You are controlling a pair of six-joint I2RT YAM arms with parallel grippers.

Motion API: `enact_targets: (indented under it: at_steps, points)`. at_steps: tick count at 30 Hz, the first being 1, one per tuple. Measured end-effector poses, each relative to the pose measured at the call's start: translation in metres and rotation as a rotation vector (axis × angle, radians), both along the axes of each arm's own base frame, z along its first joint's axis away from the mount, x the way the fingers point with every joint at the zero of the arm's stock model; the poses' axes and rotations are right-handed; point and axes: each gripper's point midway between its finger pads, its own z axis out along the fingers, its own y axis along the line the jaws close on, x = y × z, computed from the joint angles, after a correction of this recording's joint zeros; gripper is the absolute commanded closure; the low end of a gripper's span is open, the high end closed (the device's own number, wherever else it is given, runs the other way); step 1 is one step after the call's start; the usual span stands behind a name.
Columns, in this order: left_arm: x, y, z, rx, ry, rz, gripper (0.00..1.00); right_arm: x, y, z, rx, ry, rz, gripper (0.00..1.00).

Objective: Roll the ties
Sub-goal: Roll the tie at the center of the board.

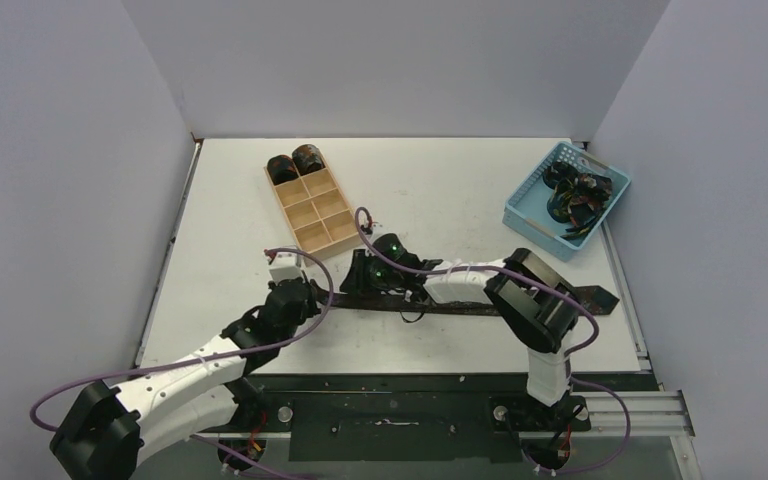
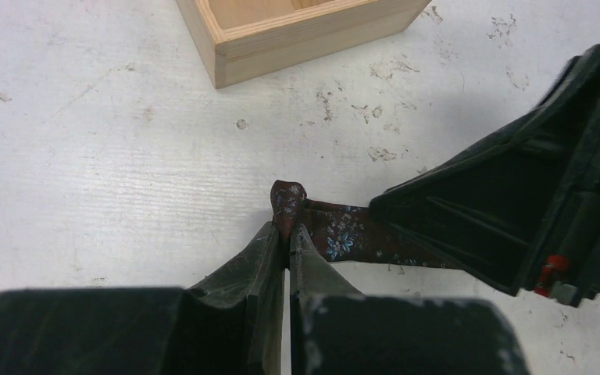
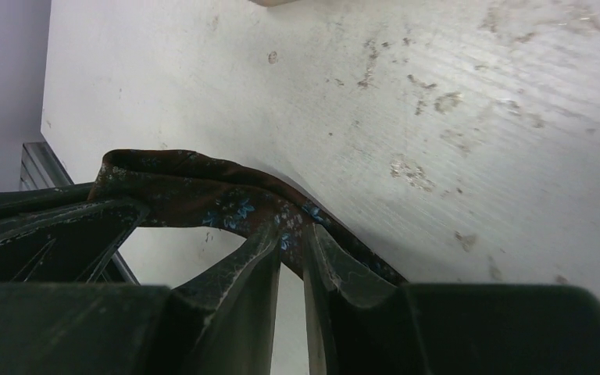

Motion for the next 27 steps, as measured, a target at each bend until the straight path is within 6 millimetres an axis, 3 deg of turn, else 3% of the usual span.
enact_targets:
  at_steps: [7, 13, 20, 27]
  points:
    - [0.004, -0.014, 0.008, 0.112, -0.021, -0.031, 1.00, 0.008, -0.047, 0.040, 0.000, -0.076, -0.086, 0.82]
    - [0.002, -0.026, -0.005, 0.224, 0.004, -0.072, 1.00, -0.003, -0.108, 0.068, -0.049, -0.196, -0.189, 0.81]
    - [0.004, -0.045, -0.022, 0.292, 0.035, -0.114, 1.00, -0.011, -0.169, 0.059, -0.141, -0.233, -0.301, 0.81]
    - [0.008, -0.065, -0.030, 0.297, 0.059, -0.153, 1.00, -0.015, -0.188, 0.042, -0.201, -0.213, -0.325, 0.81]
